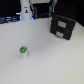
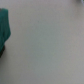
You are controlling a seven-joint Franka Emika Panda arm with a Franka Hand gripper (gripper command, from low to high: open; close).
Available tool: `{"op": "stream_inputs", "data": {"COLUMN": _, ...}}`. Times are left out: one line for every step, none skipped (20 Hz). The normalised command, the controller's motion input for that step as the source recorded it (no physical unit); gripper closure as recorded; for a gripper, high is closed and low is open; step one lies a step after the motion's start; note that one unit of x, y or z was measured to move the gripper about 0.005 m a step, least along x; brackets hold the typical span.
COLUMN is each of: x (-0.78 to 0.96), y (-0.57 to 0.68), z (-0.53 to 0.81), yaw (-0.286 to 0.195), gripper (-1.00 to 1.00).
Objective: Open the kcup holder, insert the kcup into the holder, and close the kcup holder
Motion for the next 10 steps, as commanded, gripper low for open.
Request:
{"op": "stream_inputs", "data": {"x": 0.0, "y": 0.15, "z": 0.0, "yaw": -0.009, "gripper": -1.0}}
{"op": "stream_inputs", "data": {"x": 0.0, "y": 0.29, "z": 0.04, "yaw": -0.03, "gripper": -1.0}}
{"op": "stream_inputs", "data": {"x": -0.08, "y": 0.45, "z": 0.12, "yaw": -0.033, "gripper": -1.0}}
{"op": "stream_inputs", "data": {"x": -0.12, "y": 0.54, "z": 0.21, "yaw": -0.065, "gripper": -1.0}}
{"op": "stream_inputs", "data": {"x": -0.19, "y": 0.53, "z": 0.14, "yaw": -0.09, "gripper": -1.0}}
{"op": "stream_inputs", "data": {"x": -0.23, "y": 0.6, "z": 0.16, "yaw": -0.118, "gripper": -1.0}}
{"op": "stream_inputs", "data": {"x": -0.25, "y": 0.57, "z": 0.09, "yaw": -0.138, "gripper": -1.0}}
{"op": "stream_inputs", "data": {"x": -0.3, "y": 0.61, "z": 0.07, "yaw": -0.153, "gripper": -1.0}}
{"op": "stream_inputs", "data": {"x": -0.32, "y": 0.64, "z": 0.01, "yaw": -0.167, "gripper": -1.0}}
{"op": "stream_inputs", "data": {"x": -0.36, "y": 0.63, "z": 0.0, "yaw": -0.169, "gripper": -1.0}}
